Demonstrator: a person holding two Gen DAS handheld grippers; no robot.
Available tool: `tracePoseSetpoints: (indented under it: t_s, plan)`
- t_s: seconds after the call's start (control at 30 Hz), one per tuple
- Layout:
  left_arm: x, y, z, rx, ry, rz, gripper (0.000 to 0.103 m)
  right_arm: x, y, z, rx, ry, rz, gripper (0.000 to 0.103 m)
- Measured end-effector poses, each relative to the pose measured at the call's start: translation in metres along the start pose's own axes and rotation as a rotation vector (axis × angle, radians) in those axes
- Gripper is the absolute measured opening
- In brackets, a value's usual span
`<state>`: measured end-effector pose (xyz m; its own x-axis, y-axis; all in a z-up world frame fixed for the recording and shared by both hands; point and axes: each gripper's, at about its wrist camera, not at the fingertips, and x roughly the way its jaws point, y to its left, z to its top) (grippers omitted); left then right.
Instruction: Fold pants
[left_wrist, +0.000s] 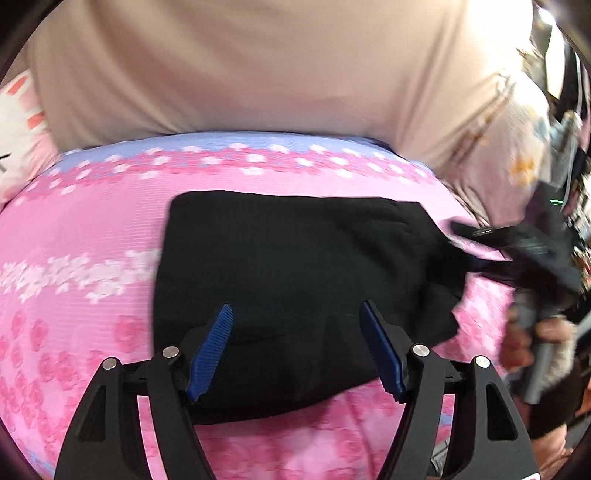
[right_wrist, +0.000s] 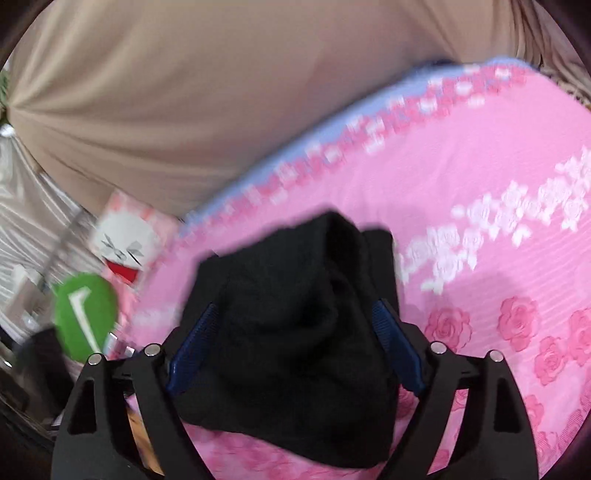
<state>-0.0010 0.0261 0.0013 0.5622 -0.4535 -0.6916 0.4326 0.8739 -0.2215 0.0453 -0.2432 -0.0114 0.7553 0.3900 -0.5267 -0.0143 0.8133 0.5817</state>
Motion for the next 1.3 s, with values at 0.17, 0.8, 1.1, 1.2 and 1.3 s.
tracePoseSetpoints:
  t_s: [0.17, 0.8, 1.1, 1.2, 1.3]
  plan:
    - [0.018, 0.028, -0.003, -0.064, 0.039, 0.062, 0.068, 0.0, 0.022, 0.011, -0.126, -0.026, -0.072, 0.083]
    - [0.045, 0.026, -0.003, -0.041, 0.095, 0.148, 0.073, 0.01, 0.025, 0.006, -0.147, -0.095, -0.269, 0.024]
    - [0.045, 0.025, -0.004, -0.053, 0.108, 0.164, 0.076, 0.066, 0.01, -0.022, -0.17, 0.063, -0.309, 0.011]
    - [0.045, 0.024, -0.004, -0.04, 0.116, 0.182, 0.076, 0.039, 0.029, -0.015, -0.168, 0.006, -0.282, 0.014]
    - [0.046, 0.024, -0.004, -0.045, 0.116, 0.18, 0.076, 0.022, 0.044, -0.018, -0.223, -0.016, -0.293, 0.014]
